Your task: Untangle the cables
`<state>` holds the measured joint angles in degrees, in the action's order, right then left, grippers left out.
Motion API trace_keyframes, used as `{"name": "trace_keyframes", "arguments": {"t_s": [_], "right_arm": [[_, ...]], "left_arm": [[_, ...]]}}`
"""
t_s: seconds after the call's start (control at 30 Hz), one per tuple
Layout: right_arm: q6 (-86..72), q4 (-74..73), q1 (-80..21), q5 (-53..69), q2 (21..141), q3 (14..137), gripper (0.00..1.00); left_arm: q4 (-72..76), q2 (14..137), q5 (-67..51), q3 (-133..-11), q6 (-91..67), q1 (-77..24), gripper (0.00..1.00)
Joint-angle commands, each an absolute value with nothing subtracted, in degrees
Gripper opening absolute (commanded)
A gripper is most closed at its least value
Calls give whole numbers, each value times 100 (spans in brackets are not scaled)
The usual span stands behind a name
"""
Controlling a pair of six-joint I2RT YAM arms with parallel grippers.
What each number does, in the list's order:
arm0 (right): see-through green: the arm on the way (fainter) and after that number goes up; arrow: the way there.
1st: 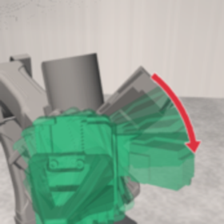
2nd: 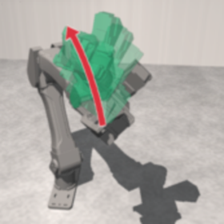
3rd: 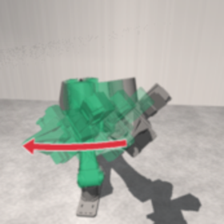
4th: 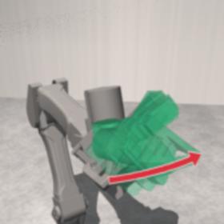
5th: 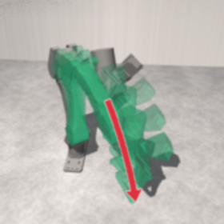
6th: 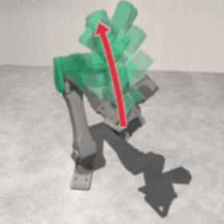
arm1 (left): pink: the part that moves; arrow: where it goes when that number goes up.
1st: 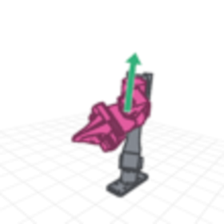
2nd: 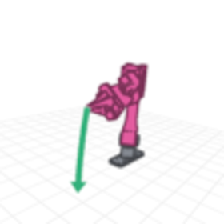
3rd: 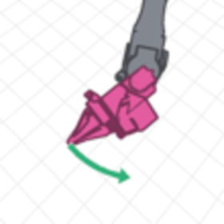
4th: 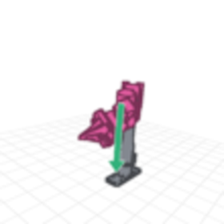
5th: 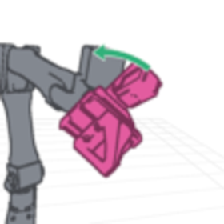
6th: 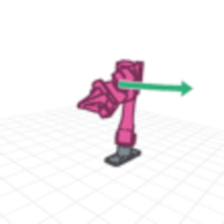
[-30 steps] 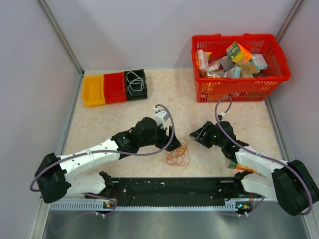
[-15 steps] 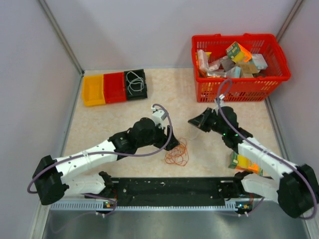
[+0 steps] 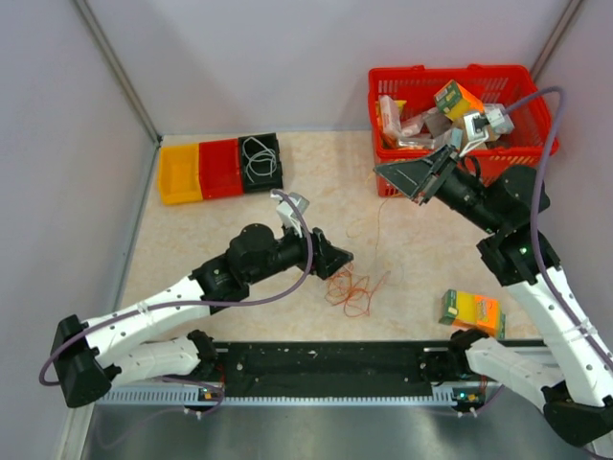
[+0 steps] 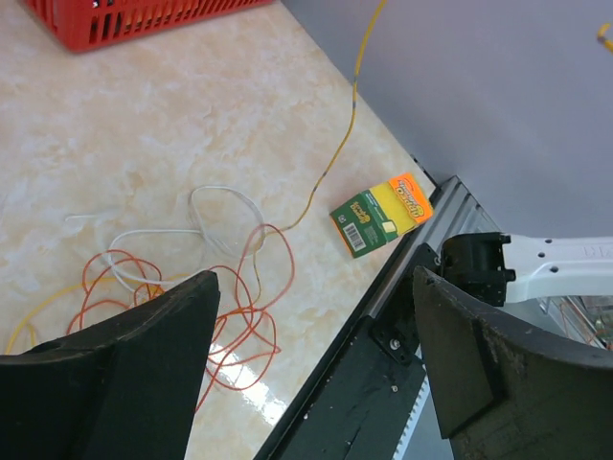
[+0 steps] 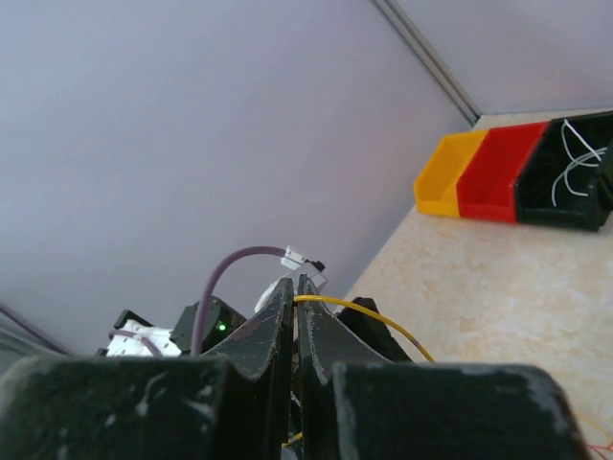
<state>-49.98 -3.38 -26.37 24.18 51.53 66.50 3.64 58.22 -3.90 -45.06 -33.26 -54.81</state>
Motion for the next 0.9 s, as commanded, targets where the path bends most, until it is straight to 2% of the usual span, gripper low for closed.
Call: {"name": "trace_keyframes", "arguments": {"t_s": [0.0, 0.17, 0.23, 0.4, 0.57, 0.73, 0.83, 0.87], "right_arm": [[-5054, -448, -2602, 2908, 5466, 7303, 0], [-5010, -352, -2602, 3550, 5695, 7839, 0], [-5036, -290, -2610, 3761, 5809, 8120, 0], [-5317, -53, -2602, 4052, 5906, 8393, 0], [-5309, -53, -2602, 3911, 5661, 8157, 0], [-5020, -324, -2610, 3710, 5310, 7858, 0], [-4703, -667, -2610, 3402, 4985, 7551, 0], [-4528, -798, -2602, 3323, 4879, 7402, 0]], "left_arm": [[975, 5564, -685, -4588, -3279, -5493, 88], [897, 5273, -616, -4824, -2910, -5493, 98], [914, 5378, -659, -4965, -2778, -5484, 99], [967, 6238, -1045, -5641, -2620, -5475, 99], [1115, 7328, -1563, -6327, -2627, -5476, 96], [1037, 7936, -1706, -6715, -2698, -5467, 58], [950, 7972, -1644, -6828, -2567, -5414, 8], [801, 7937, -1513, -6925, -2479, -5397, 0]]}}
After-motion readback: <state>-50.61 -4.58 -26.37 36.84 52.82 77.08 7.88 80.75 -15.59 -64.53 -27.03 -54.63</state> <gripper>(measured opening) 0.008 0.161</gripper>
